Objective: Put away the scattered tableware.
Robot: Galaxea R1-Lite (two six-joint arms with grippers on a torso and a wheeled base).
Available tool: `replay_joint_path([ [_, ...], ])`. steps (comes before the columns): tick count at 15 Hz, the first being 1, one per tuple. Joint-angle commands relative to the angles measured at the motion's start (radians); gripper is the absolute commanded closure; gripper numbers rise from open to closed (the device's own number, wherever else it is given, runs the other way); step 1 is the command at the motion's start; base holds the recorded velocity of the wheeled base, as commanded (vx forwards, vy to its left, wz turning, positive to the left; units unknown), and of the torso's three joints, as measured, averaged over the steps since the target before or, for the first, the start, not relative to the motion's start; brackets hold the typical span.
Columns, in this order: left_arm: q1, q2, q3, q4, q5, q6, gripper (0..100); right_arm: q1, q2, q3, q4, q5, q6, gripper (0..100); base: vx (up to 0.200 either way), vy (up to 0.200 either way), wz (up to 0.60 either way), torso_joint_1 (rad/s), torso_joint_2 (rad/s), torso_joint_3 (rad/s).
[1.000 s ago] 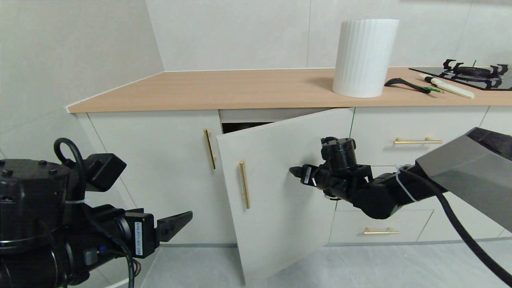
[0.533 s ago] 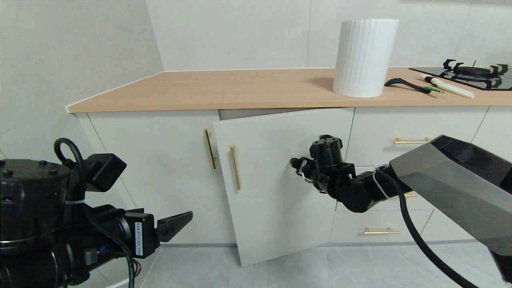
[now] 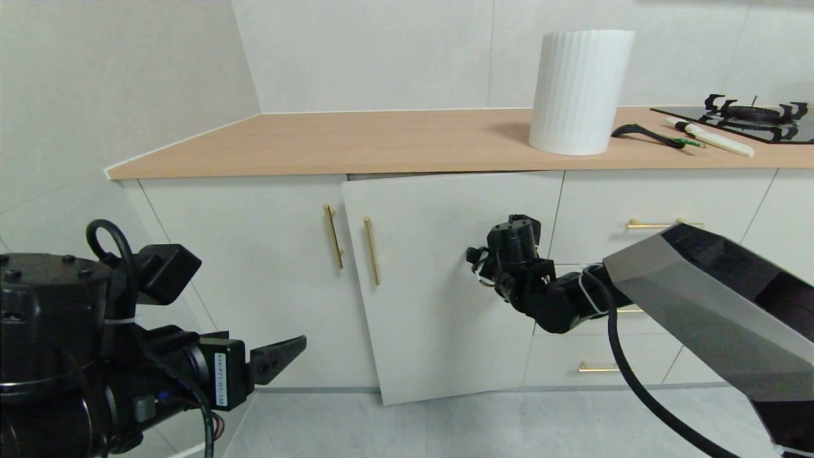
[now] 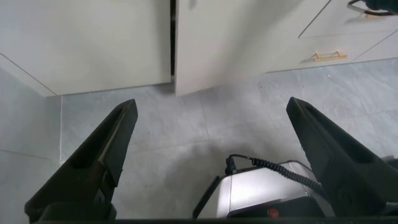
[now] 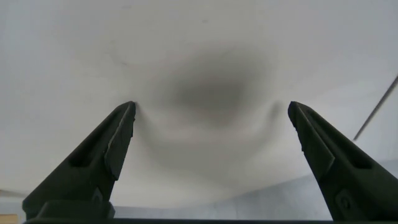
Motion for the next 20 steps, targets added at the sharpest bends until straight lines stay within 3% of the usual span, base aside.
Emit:
replay_joint_path([
  [1, 0.001, 0.002, 0.001, 0.0, 0.001, 0.0, 0, -0.005, 0.02, -0.022, -0.002, -0.011, 0.0, 0, 0.0, 0.0, 0.0, 0.0, 0.0, 0.0],
  [9, -0.001, 0.004, 0.001, 0.0, -0.001, -0.001, 0, -0.026, 0.1, -0.177, 0.09, -0.142, -0.002, 0, 0.0, 0.0, 0.0, 0.0, 0.0, 0.0],
  [14, -0.001, 0.004, 0.001, 0.0, -0.001, -0.001, 0, -0.022, 0.049, -0.12, 0.092, -0.132, -0.002, 0, 0.0, 0.0, 0.0, 0.0, 0.0, 0.0],
  [16, -0.001, 0.002, 0.001, 0.0, -0.001, -0.001, 0, 0.003, -0.066, 0.044, 0.09, -0.016, 0.0, 0, 0.0, 0.0, 0.0, 0.0, 0.0, 0.0],
  [18, -0.001, 0.002, 0.001, 0.0, -0.001, -0.001, 0, 0.018, -0.259, 0.302, 0.084, 0.257, -0.002, 0, 0.0, 0.0, 0.0, 0.0, 0.0, 0.0],
  [20, -0.001, 0.002, 0.004, 0.0, -0.001, -0.001, 0, 0.018, -0.37, 0.412, 0.072, 0.472, -0.008, 0, 0.0, 0.0, 0.0, 0.0, 0.0, 0.0],
])
